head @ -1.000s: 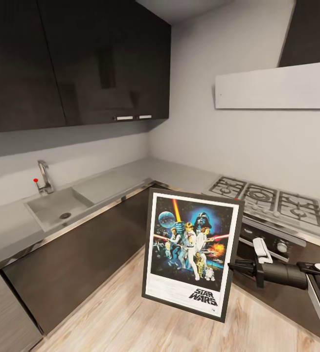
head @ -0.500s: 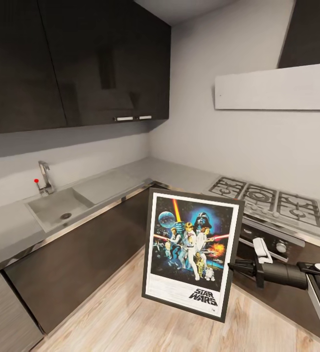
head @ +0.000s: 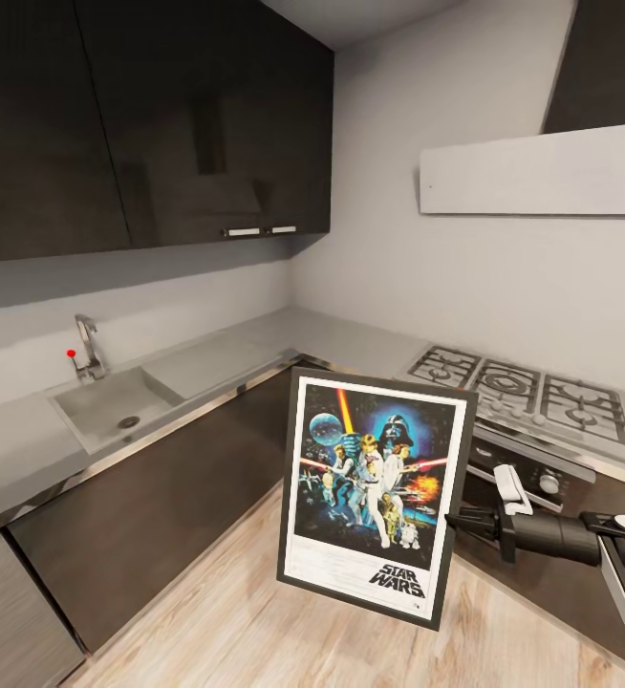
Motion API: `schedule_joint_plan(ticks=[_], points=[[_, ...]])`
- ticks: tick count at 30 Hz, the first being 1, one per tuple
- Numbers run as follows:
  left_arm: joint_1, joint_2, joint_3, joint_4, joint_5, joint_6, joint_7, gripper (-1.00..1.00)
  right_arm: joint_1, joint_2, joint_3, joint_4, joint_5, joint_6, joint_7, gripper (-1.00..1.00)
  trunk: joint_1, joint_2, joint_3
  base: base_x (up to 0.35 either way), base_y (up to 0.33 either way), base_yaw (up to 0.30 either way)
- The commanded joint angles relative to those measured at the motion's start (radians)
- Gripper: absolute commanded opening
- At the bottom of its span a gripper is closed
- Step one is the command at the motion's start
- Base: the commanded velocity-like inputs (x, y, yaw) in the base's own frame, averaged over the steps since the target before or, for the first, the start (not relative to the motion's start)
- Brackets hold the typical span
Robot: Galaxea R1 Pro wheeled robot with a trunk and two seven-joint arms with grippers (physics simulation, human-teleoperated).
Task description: Pick up the poster from the kitchen countertop and hang it on one of the wall nails in the kitchen.
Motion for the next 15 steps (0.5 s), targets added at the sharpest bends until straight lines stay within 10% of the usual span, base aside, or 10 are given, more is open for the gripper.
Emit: schedule_joint_plan(ticks=[1, 15], points=[[-0.001, 0.0, -0.008, 0.001, 0.008, -0.005, -0.002, 1.0, -0.001, 0.0, -0.001, 0.0, 0.0, 0.013, 0.006, -1.0, 0.001, -0.002, -0.002, 0.0, 0.0, 0.0], [-0.001, 0.0, -0.008, 0.001, 0.008, -0.005, -0.002, 1.0, -0.001, 0.0, 0.0, -0.001, 0.0, 0.013, 0.006, -1.0, 0.001, -0.002, -0.002, -0.153, 0.0, 0.005]])
